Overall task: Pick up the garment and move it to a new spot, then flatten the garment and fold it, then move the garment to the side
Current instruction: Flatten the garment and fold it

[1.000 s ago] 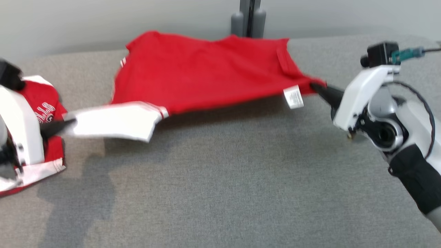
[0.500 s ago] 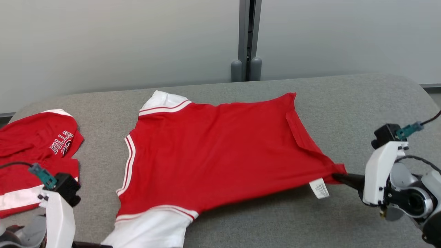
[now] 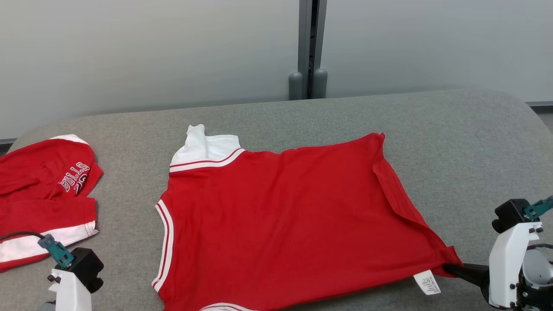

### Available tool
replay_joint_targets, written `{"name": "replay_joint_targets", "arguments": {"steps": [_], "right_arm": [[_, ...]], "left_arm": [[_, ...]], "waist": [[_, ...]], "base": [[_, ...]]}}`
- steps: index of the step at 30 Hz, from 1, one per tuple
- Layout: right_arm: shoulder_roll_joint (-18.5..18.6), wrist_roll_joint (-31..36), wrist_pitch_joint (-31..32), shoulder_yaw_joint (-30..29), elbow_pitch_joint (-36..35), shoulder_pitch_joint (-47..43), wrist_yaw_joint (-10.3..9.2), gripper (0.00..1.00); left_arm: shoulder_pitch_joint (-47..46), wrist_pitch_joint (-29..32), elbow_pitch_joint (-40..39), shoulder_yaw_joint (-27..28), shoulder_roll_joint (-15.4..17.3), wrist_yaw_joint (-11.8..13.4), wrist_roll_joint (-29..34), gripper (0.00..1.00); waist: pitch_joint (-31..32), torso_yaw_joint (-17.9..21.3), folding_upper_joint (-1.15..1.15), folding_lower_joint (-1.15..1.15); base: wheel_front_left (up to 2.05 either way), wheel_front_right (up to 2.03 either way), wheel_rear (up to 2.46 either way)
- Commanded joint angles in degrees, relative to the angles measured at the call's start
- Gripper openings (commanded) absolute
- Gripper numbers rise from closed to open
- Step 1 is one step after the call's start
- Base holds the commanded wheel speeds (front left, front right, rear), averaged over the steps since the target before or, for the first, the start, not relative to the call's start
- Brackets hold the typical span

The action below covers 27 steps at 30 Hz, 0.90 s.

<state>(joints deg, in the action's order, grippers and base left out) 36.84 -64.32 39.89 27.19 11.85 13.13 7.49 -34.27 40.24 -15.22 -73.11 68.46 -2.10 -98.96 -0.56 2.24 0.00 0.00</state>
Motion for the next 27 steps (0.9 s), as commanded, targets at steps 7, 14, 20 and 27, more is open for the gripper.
{"name": "replay_joint_targets", "arguments": {"steps": [7,14,20,27], "right_arm": [[-5.56,7.84,7.07,-10.49,-5.95,-4.61,0.01,0.00],[-14.95,16.27,16.34,-19.78,-11.54,-3.22,0.01,0.00],[-22.69,21.78,21.93,-26.13,-12.54,1.14,0.01,0.00],[-28.69,26.30,24.12,-33.52,-11.76,5.17,0.01,0.00]], "left_arm": [[-1.89,0.65,-0.36,1.55,0.76,-0.05,-0.16,0.00],[-6.48,2.32,3.46,4.72,-0.19,-0.60,-1.06,0.00],[-10.69,5.12,9.38,6.27,-2.86,-1.20,-0.42,0.00],[-14.18,6.96,15.55,7.57,-6.00,-2.43,-0.14,0.00]], "waist": [[-2.21,-0.03,0.00,0.00],[-5.39,-0.17,0.00,0.00],[-8.62,0.04,0.00,0.00],[-11.75,0.08,0.00,0.00]], "base": [[0.00,0.00,0.00],[0.00,0.00,0.00],[0.00,0.00,0.00],[0.00,0.00,0.00]]}}
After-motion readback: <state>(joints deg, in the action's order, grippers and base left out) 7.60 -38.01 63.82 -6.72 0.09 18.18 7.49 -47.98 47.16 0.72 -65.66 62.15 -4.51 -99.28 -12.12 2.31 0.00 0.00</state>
